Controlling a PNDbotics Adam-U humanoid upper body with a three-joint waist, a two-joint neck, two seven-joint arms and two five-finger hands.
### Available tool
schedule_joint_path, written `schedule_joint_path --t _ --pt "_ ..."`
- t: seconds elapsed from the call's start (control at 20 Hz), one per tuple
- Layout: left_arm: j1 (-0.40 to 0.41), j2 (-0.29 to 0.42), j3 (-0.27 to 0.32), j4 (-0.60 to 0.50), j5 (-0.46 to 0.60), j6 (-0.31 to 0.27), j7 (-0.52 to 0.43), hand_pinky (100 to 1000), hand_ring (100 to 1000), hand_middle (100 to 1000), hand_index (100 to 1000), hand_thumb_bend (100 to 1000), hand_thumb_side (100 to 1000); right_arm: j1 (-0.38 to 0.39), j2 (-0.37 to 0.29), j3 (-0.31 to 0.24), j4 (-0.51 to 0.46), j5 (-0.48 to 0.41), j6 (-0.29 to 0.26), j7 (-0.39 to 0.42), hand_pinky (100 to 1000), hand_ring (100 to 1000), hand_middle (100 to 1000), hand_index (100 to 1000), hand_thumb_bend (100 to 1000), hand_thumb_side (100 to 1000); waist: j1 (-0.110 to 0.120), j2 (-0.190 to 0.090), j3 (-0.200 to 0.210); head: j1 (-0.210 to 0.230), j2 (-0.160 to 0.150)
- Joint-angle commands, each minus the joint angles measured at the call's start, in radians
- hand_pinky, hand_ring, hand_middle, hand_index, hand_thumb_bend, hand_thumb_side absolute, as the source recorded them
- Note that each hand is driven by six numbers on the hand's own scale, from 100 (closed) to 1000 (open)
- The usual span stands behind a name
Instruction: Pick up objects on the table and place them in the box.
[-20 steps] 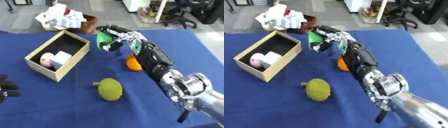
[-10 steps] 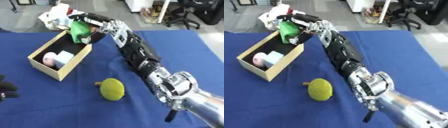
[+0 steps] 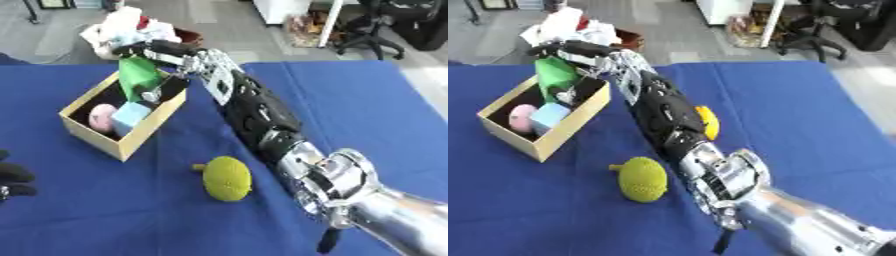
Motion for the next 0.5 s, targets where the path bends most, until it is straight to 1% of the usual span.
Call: schedule_joint_path --t 0.05,0.15,0.2,0.25,0.35,0.4,0.45,0.5 --pt "-0.015 -0.001 -0.002 -0.014 0.004 -0.001 -0.005 627 663 599 810 100 849 -0.015 0.018 0.019 -0.028 0.045 -0.032 0.020 615 671 912 1000 100 200 -0.008 -0.001 0.003 -0.005 -0.009" --pt "-0.015 -0.001 -0.004 -0.014 0.005 0.000 -0.006 627 663 599 810 100 850 -0.010 0.031 0.027 -0.032 0.076 -0.054 0.037 645 722 917 1000 100 213 -0.009 -0.002 0.004 -0.005 -0.009" --pt "-0.016 -0.001 -0.005 -0.014 0.005 0.000 -0.007 627 663 599 810 100 850 -0.008 0.036 0.027 -0.033 0.085 -0.065 0.041 656 743 920 1000 100 266 -0.009 -0.002 0.004 -0.006 -0.008" --pt "-0.016 -0.002 -0.005 -0.014 0.005 0.000 -0.007 627 663 599 810 100 849 -0.007 0.040 0.028 -0.034 0.090 -0.075 0.044 714 807 932 1000 100 311 -0.009 -0.002 0.004 -0.006 -0.008" --pt "-0.016 -0.001 -0.005 -0.013 0.005 0.001 -0.007 627 662 599 810 100 850 -0.005 0.045 0.031 -0.039 0.093 -0.097 0.046 838 919 958 1000 100 365 -0.009 -0.002 0.004 -0.006 -0.009" --pt "-0.016 -0.001 -0.005 -0.013 0.005 0.001 -0.007 627 662 599 810 100 850 -0.005 0.046 0.032 -0.042 0.091 -0.108 0.045 883 953 970 1000 100 391 -0.009 -0.002 0.004 -0.006 -0.009" --pt "-0.016 -0.001 -0.005 -0.013 0.005 0.000 -0.007 627 662 599 810 100 850 -0.005 0.047 0.033 -0.044 0.088 -0.116 0.045 883 953 970 1000 100 391 -0.009 -0.002 0.003 -0.006 -0.009" --pt "-0.016 -0.001 -0.005 -0.013 0.005 0.000 -0.007 626 662 598 810 100 849 -0.005 0.047 0.032 -0.046 0.081 -0.123 0.043 933 980 987 1000 100 400 -0.009 -0.003 0.003 -0.006 -0.009"
